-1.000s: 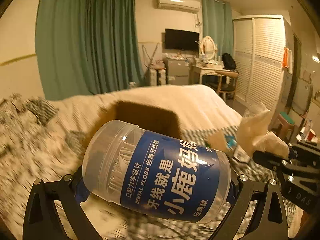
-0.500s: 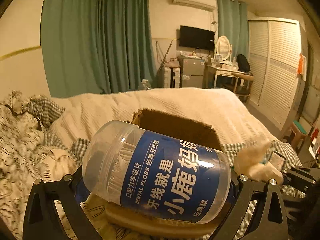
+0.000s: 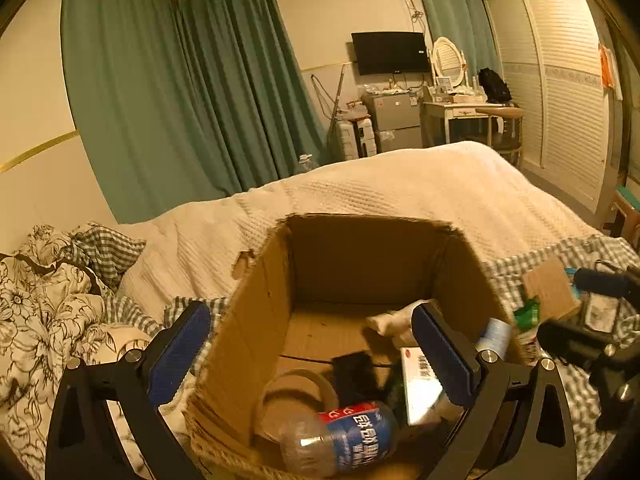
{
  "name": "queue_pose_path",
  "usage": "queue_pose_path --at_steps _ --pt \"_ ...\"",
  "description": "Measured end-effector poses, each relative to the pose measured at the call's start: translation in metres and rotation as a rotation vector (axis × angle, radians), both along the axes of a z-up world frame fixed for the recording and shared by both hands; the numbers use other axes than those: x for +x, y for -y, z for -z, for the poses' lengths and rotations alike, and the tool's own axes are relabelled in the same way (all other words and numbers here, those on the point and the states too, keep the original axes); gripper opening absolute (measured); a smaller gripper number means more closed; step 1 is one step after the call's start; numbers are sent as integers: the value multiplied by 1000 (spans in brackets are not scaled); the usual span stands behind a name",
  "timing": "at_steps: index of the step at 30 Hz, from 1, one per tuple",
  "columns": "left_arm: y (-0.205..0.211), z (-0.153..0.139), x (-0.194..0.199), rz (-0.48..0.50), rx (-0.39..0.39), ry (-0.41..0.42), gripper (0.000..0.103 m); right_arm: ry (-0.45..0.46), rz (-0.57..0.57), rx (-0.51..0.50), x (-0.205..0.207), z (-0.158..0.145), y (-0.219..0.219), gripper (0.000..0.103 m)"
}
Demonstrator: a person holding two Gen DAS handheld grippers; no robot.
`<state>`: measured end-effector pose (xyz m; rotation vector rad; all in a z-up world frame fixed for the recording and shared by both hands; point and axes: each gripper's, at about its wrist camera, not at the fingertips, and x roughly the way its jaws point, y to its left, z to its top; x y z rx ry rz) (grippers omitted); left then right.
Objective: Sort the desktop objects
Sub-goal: 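Drop the floss jar into the box with the left gripper while the right drops the lace cloth, then grasp the dark-bordered printed packet with the right gripper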
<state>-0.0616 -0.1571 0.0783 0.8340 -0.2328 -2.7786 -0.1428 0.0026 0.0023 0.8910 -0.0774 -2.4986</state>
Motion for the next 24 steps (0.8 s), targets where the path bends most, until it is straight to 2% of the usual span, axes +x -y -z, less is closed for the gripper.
queue_pose_path --at_steps 5,9,12,14,18,21,24 --pt "-39 -30 29 42 57 -18 103 -36 53 101 43 -45 -45 94" --pt "-82 -66 56 17 56 -88 103 -81 117 186 86 -83 -94 94" --pt "-110 -80 72 39 98 -99 103 -115 174 195 118 -105 -136 94" --pt "-130 -81 81 38 112 -94 103 -125 204 167 136 -112 -164 94" --pt "-163 -63 91 45 167 -75 103 -141 277 167 155 -104 -207 94" --pt "-184 -31 92 53 199 -23 103 -116 302 206 153 -81 -232 94" --pt "-201 9 85 44 207 43 103 -74 340 195 147 -58 -256 94"
